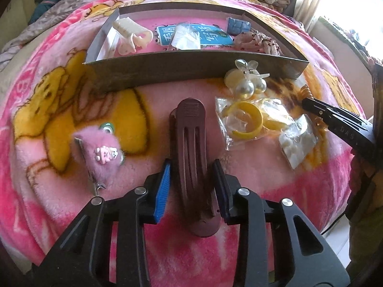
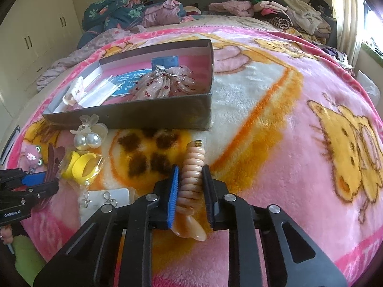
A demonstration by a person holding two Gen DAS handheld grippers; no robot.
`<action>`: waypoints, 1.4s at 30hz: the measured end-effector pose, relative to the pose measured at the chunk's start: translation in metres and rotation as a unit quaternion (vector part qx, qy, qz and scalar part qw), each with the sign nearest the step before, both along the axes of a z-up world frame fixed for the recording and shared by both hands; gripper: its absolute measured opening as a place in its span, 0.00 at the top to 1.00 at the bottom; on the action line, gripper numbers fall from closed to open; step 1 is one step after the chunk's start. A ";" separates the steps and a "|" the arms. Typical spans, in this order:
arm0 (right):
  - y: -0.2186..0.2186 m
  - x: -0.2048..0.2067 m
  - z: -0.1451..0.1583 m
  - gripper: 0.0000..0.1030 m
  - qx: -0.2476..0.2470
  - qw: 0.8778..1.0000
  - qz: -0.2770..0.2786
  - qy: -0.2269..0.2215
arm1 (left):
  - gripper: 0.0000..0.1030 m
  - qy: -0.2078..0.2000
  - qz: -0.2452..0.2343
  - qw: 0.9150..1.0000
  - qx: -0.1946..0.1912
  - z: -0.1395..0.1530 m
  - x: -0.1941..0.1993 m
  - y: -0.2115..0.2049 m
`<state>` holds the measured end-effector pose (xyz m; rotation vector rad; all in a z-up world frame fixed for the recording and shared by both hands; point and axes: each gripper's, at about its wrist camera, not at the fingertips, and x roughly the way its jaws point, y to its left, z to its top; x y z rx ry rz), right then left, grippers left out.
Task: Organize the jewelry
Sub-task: 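Grasp the brown hair clip with the left gripper while the right grasps the peach coiled hair tie, then carry the brown clip and peach coiled tie into the grey box and release both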
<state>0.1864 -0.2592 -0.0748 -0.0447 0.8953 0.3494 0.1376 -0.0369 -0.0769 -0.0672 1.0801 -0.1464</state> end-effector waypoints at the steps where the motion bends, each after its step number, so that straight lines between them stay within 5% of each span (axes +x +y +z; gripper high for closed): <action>1: 0.000 -0.002 0.001 0.82 0.001 1.000 0.001 -0.001 | 0.75 -0.002 0.000 1.000 -0.001 0.001 -0.002 0.001; 16: 0.001 -0.016 0.025 0.83 0.022 0.999 0.016 -0.018 | 0.76 -0.042 0.013 0.999 -0.027 0.035 -0.008 0.015; 42: 0.068 0.000 0.065 0.83 0.040 0.994 0.085 -0.051 | 0.76 -0.081 0.052 0.995 -0.026 0.078 0.014 0.063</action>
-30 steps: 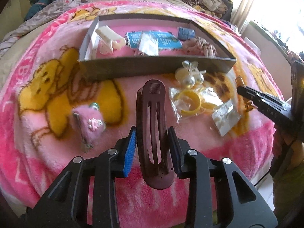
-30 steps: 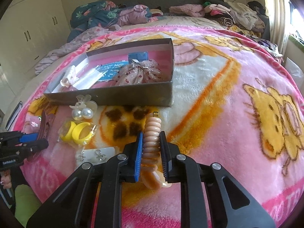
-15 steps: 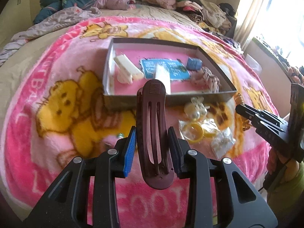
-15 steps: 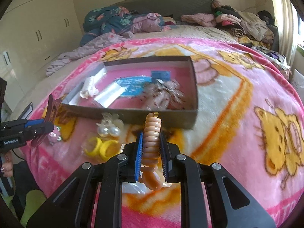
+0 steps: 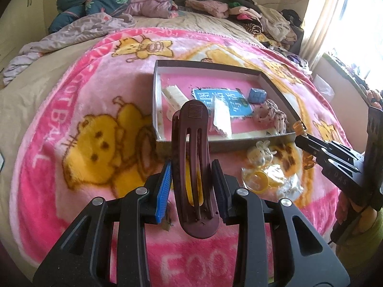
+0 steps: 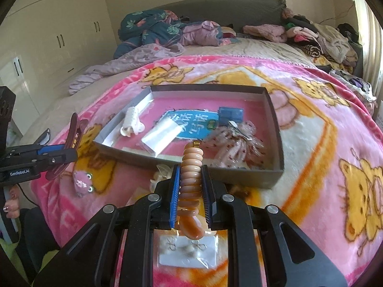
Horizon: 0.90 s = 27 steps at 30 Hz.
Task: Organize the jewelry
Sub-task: 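Carry the brown clip and peach coiled tie into the grey box and release both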
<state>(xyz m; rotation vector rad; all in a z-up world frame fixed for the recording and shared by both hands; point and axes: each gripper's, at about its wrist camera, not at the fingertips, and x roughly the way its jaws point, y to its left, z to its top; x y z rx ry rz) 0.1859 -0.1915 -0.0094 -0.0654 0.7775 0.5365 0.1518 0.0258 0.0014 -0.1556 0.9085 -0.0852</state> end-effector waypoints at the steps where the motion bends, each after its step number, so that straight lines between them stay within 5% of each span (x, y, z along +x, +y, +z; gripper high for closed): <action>1: 0.002 0.001 0.000 0.83 0.000 1.000 0.001 0.000 | 0.76 0.000 0.001 1.000 -0.001 0.000 0.001 0.002; 27: 0.009 0.047 0.007 0.83 0.007 1.000 -0.004 -0.005 | 0.76 0.002 -0.007 1.000 0.001 0.010 0.052 -0.001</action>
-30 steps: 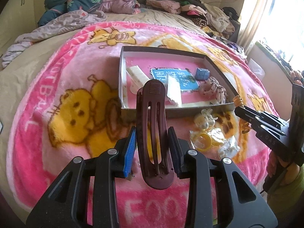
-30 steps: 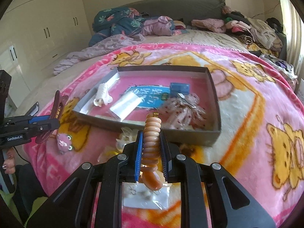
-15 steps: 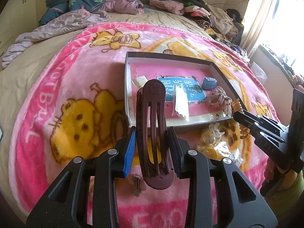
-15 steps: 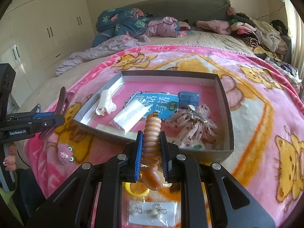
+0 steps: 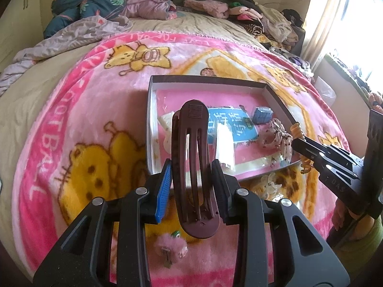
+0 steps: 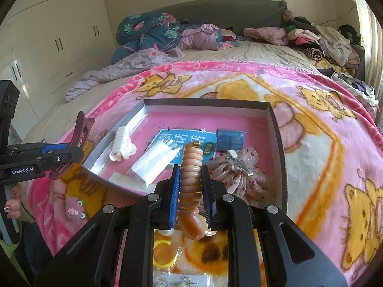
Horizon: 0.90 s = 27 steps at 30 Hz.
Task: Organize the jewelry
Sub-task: 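Carry the brown clip and peach coiled tie into the grey box and release both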
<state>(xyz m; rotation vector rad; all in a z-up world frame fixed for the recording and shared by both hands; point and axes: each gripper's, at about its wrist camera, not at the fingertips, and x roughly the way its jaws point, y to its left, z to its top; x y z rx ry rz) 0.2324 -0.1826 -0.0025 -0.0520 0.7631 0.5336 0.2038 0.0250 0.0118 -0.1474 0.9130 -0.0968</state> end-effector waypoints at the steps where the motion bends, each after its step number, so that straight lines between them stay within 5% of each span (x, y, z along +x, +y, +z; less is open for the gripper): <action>1: -0.001 0.001 0.000 0.83 0.000 1.000 -0.001 -0.001 | 0.76 -0.001 -0.001 1.000 0.002 0.001 0.002 -0.001; 27: -0.042 0.044 0.002 0.83 0.001 0.999 -0.049 0.001 | 0.76 -0.003 -0.039 0.999 0.003 -0.005 0.053 -0.047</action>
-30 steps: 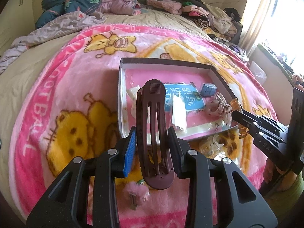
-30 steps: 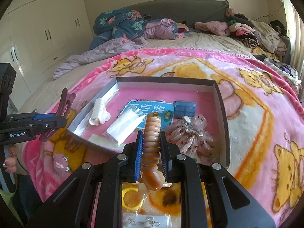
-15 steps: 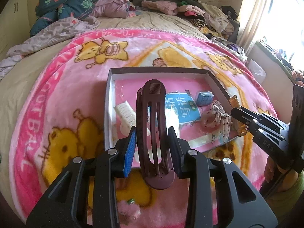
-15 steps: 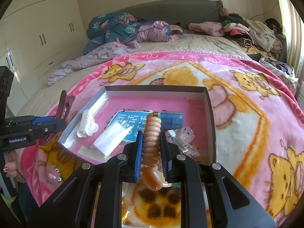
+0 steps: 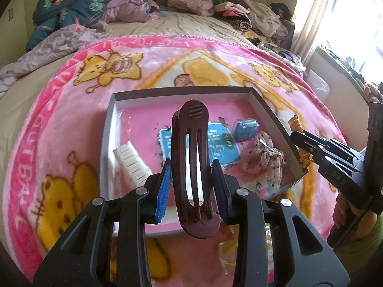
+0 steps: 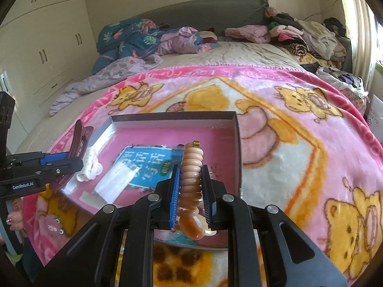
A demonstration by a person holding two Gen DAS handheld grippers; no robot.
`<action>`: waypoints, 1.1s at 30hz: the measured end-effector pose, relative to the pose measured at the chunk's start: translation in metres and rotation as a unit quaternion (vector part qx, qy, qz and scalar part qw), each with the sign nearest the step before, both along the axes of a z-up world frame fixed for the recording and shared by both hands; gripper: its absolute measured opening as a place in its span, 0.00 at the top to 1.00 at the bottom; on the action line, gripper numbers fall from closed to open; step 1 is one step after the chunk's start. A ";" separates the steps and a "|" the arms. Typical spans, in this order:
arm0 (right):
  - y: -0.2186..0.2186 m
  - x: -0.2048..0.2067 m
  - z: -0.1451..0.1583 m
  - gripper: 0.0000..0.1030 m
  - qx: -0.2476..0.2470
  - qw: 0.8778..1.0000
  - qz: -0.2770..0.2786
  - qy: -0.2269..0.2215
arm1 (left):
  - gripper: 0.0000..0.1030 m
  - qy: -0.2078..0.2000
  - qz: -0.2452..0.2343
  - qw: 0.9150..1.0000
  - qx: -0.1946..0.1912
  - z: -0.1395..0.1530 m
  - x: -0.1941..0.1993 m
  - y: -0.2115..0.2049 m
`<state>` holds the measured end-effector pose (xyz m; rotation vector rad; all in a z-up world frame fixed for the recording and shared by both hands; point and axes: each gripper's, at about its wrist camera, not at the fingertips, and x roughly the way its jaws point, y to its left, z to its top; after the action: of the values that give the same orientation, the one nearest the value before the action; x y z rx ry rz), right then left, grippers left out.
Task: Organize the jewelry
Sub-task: 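Carry the brown clip and peach coiled tie into the grey box and release both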
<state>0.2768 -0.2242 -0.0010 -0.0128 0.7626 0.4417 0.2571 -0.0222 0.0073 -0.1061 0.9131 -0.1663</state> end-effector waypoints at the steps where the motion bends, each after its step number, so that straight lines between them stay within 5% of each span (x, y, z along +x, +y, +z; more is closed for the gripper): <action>1: -0.002 0.002 -0.001 0.83 0.000 1.000 -0.002 0.001 | 0.76 0.000 -0.001 1.000 -0.001 -0.001 0.001 -0.001; 33: 0.003 0.050 -0.038 0.83 -0.023 0.999 -0.014 0.043 | 0.75 0.042 -0.063 0.997 -0.013 -0.047 0.031 -0.045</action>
<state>0.3269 -0.2214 -0.0395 -0.0270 0.8563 0.4000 0.2879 -0.0673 -0.0393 -0.0797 1.0030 -0.2930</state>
